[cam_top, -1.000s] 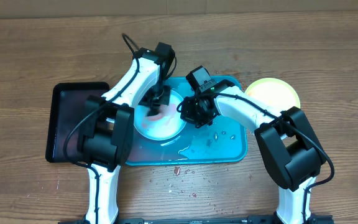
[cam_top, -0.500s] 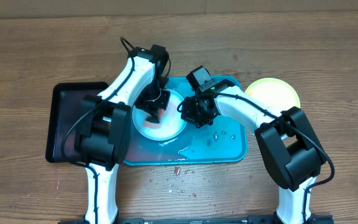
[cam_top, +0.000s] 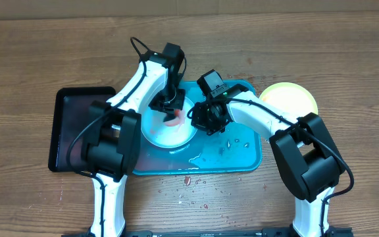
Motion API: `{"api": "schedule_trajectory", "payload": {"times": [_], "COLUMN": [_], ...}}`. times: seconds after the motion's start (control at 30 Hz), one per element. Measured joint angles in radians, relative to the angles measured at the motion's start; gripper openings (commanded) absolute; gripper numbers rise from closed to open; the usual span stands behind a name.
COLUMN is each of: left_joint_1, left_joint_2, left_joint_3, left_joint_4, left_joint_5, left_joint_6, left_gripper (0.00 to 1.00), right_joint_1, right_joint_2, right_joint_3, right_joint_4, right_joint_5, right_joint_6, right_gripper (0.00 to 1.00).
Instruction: Clean dirty plates on tray and stack at the side
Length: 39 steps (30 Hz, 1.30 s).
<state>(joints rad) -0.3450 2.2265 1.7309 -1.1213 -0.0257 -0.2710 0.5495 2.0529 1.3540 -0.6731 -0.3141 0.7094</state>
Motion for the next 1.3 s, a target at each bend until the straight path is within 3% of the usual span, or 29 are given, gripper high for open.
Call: {"api": "schedule_trajectory", "payload": {"times": [0.13,0.3,0.4,0.6,0.77,0.9,1.1,1.2,1.3], "left_joint_1": [0.002,0.006,0.007,0.013,0.013,0.011,0.002,0.005,0.007], "left_joint_2": [0.0,0.0,0.0,0.001,0.001,0.001,0.001,0.001,0.001], "left_joint_3": [-0.001,-0.002,-0.003,-0.004,-0.005,-0.006,-0.002,-0.002,-0.003], "left_joint_4": [-0.089,-0.179,-0.2,-0.198,-0.076,0.004,-0.067,-0.134,-0.219], "left_joint_5": [-0.188,-0.243,-0.142,0.244,0.336,0.195,-0.041,-0.131,-0.139], "left_joint_6": [-0.203,-0.276,-0.183,0.161,0.226,0.051,-0.192,-0.246,-0.212], "left_gripper": [0.04,0.05,0.04,0.04,0.04,0.04,0.04,0.04,0.04], "right_joint_1": [0.0,0.0,0.0,0.0,0.0,0.0,0.0,0.0,0.0], "right_joint_2": [0.0,0.0,0.0,0.0,0.0,0.0,0.0,0.0,0.0], "right_joint_3": [0.0,0.0,0.0,0.0,0.0,0.0,0.0,0.0,0.0], "right_joint_4": [0.0,0.0,0.0,-0.002,-0.002,0.0,0.001,0.0,-0.002], "right_joint_5": [0.0,0.0,0.0,0.0,0.0,0.004,0.003,0.003,0.003], "right_joint_6": [0.0,0.0,0.0,0.0,0.0,0.001,0.001,0.0,-0.003], "right_gripper": [0.04,0.04,0.04,0.04,0.04,0.04,0.04,0.04,0.04]}}
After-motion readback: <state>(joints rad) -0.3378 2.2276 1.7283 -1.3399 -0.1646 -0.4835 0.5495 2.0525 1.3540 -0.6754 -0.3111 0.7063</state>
